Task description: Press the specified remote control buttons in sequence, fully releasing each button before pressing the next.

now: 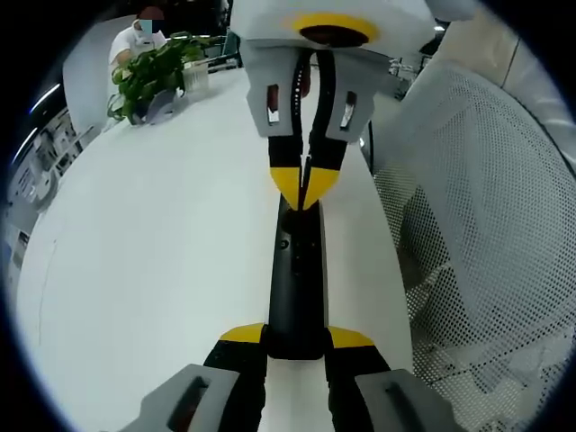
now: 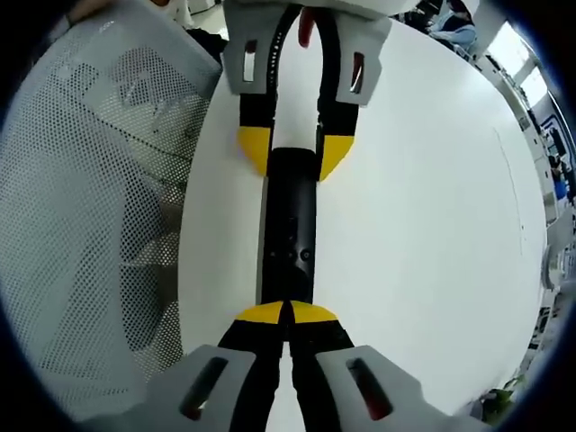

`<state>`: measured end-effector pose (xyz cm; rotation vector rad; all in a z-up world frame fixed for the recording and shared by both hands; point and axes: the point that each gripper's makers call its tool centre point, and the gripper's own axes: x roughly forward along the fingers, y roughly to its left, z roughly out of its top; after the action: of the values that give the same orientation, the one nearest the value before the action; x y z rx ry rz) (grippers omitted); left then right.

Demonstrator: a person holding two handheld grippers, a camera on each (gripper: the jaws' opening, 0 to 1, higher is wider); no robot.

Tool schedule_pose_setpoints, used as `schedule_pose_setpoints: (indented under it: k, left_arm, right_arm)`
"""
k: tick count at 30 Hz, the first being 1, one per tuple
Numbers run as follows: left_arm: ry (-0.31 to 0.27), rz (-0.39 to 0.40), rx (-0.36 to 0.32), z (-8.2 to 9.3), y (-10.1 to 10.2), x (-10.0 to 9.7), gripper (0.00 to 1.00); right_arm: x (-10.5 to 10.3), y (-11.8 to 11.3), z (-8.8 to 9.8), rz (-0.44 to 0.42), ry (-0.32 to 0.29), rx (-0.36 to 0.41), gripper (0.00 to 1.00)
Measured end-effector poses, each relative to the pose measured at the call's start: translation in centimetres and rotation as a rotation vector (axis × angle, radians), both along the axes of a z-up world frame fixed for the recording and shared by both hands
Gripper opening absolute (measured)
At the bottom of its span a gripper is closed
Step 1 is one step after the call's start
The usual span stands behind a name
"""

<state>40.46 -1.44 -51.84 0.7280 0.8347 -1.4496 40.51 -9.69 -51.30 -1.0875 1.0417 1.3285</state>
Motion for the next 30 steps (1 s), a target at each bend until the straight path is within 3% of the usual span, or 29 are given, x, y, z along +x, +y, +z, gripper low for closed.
schedule_pose_setpoints:
  k: [8, 15, 30]
  left_arm:
    - [-0.002, -0.003, 0.005, -0.02, 0.00, 0.00, 0.25]
    - [-0.001, -0.001, 0.005, -0.02, 0.00, -0.02, 0.25]
    - [0.000, -0.002, 0.003, -0.06, 0.03, -0.04, 0.25]
  right_arm:
    - [0.04, 0.11, -0.12, -0.003, 0.012, -0.037, 0.00]
    - [0.01, -0.03, 0.01, -0.064, 0.014, 0.019, 0.00]
    - [0.08, 0.31, 0.13, -0.060, -0.004, 0.054, 0.05]
